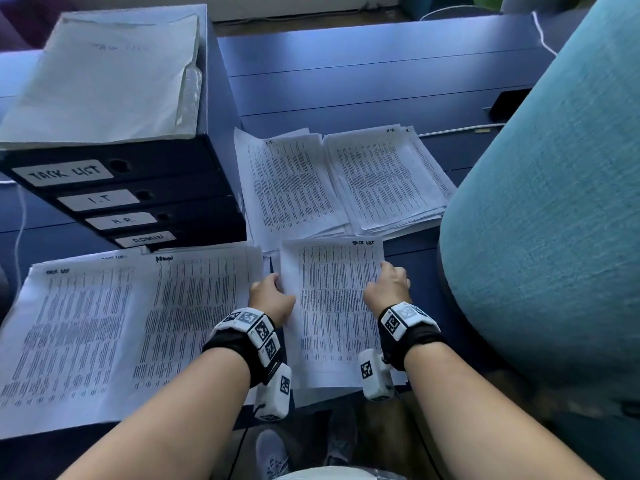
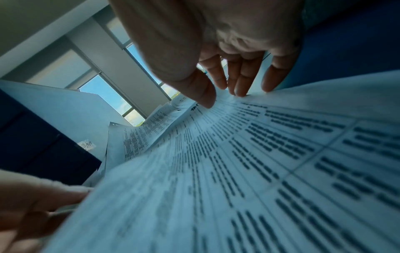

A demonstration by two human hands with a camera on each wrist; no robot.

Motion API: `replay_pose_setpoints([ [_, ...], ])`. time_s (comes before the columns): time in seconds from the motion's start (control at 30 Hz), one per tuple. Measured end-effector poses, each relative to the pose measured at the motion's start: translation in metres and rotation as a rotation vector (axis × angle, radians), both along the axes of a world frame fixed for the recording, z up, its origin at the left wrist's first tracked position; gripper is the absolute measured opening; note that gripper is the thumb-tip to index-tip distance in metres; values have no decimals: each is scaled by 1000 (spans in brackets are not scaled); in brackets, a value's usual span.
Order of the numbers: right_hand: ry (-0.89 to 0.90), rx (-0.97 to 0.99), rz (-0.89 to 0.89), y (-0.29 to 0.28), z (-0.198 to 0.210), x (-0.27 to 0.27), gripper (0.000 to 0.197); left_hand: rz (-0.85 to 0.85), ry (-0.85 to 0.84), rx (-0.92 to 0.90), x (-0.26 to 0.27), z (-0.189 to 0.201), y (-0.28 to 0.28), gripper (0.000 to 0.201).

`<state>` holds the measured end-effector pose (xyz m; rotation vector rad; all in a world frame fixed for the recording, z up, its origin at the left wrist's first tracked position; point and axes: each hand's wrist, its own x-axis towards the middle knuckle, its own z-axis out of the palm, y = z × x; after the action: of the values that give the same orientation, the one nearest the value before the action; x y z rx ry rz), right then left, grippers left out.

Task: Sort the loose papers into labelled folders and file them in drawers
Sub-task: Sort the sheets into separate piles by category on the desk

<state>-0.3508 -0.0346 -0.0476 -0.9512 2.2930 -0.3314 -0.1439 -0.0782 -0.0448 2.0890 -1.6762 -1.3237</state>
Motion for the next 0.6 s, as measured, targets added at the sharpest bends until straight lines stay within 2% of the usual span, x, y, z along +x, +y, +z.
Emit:
replay_pose_setpoints([
  [0.07, 10, 8, 14, 5, 1, 2, 52, 73, 48, 13, 2, -1, 2, 18],
  [0.17, 24, 12, 34, 13, 0, 6, 54, 69, 90, 73, 4, 1, 4, 5],
  [0.3, 11, -29, 52, 21, -6, 9, 54, 58, 143, 55, 13, -4, 11, 5],
  [0.43, -18, -142, 15, 24, -10, 6, 58, 194, 336, 30, 28, -9, 18, 16],
  [0.5, -86, -204, -38, 24, -13, 3, 59, 231, 414, 17, 38, -5, 18, 21],
  [0.6, -263, -293, -115, 22, -12, 1, 36, 282, 489, -2, 51, 4, 17, 21],
])
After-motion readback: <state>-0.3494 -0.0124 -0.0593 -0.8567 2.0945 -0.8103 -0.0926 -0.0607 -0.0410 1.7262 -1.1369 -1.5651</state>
